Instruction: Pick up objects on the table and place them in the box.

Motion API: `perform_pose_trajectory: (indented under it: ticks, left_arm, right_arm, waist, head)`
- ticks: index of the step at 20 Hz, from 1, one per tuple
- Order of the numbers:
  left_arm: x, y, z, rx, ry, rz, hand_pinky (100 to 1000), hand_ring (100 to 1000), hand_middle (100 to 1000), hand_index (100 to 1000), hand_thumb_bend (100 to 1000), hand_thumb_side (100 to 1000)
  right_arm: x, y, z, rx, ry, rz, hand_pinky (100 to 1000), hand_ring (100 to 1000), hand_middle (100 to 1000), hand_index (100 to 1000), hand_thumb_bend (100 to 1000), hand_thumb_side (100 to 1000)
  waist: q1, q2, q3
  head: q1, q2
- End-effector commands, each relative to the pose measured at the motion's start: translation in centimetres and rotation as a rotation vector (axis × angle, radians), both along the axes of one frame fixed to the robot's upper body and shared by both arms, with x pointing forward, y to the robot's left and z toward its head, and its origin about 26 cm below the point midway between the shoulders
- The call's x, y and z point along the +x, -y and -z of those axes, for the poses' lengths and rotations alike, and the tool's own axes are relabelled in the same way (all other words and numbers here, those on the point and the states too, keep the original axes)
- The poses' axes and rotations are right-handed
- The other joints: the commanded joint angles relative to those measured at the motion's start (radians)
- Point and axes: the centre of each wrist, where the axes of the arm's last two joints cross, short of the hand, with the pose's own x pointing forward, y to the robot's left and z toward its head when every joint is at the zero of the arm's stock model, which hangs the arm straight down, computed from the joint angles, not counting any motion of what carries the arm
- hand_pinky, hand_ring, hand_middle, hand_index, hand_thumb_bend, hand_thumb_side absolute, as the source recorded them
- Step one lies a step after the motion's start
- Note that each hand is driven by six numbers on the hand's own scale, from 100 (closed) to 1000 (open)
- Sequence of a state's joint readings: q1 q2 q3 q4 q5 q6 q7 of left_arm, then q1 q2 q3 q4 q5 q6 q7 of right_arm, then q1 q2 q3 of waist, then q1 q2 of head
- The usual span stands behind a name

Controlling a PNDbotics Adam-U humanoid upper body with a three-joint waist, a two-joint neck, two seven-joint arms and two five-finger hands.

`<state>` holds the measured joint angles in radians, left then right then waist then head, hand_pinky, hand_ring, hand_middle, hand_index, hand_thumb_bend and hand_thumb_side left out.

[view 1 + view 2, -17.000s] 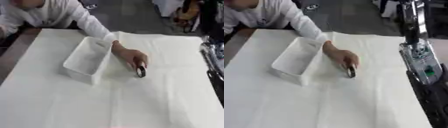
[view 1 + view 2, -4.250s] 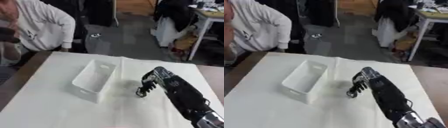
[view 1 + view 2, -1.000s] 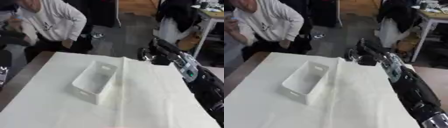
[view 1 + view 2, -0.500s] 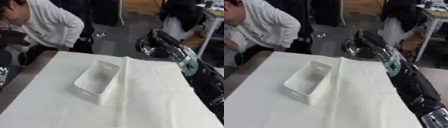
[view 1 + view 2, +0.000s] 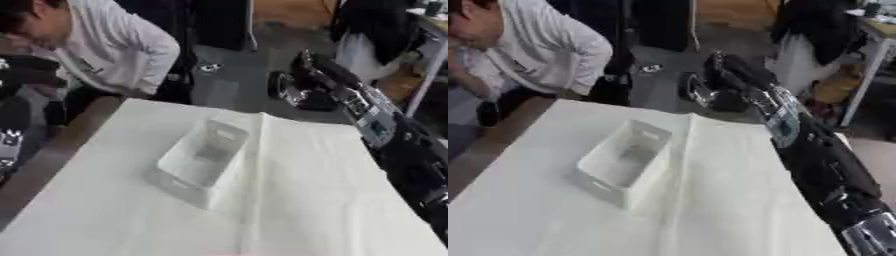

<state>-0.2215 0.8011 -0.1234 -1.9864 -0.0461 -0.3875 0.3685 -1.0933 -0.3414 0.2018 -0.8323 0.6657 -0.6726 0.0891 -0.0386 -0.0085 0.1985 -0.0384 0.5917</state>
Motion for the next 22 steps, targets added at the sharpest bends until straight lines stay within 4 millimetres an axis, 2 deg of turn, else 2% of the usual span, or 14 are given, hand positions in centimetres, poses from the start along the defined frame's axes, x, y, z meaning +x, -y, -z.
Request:
perform_pose_trajectory:
  ticks: [1, 9, 22]
  left_arm:
    - [0.0, 0.2, -1.2, 0.003, 0.039, 0.017, 800, 623, 720, 733, 207, 792]
    - [0.2, 0.4, -1.6, 0.002, 0.056, 0.026, 803, 623, 720, 733, 206, 794]
    - [0.4, 0.8, -2.5, 0.005, 0.084, 0.046, 808, 624, 722, 732, 203, 799]
  right_arm:
    - [0.1, -0.7, -2.7, -0.01, 0.067, -0.027, 100, 100, 100, 100, 100, 791]
    - [0.2, -1.6, -3.5, -0.033, 0.094, -0.062, 100, 100, 100, 100, 100, 794]
    - [0.3, -2.4, -4.5, -0.078, 0.131, -0.086, 100, 100, 100, 100, 100, 802]
  waist:
    - [0.004, -0.003, 0.004]
    - [-0.009, 0.019, 0.023]
    - [-0.045, 0.052, 0.066]
  head:
    - [0.013, -0.016]
    - [0.024, -0.025]
    - [0.057, -0.045]
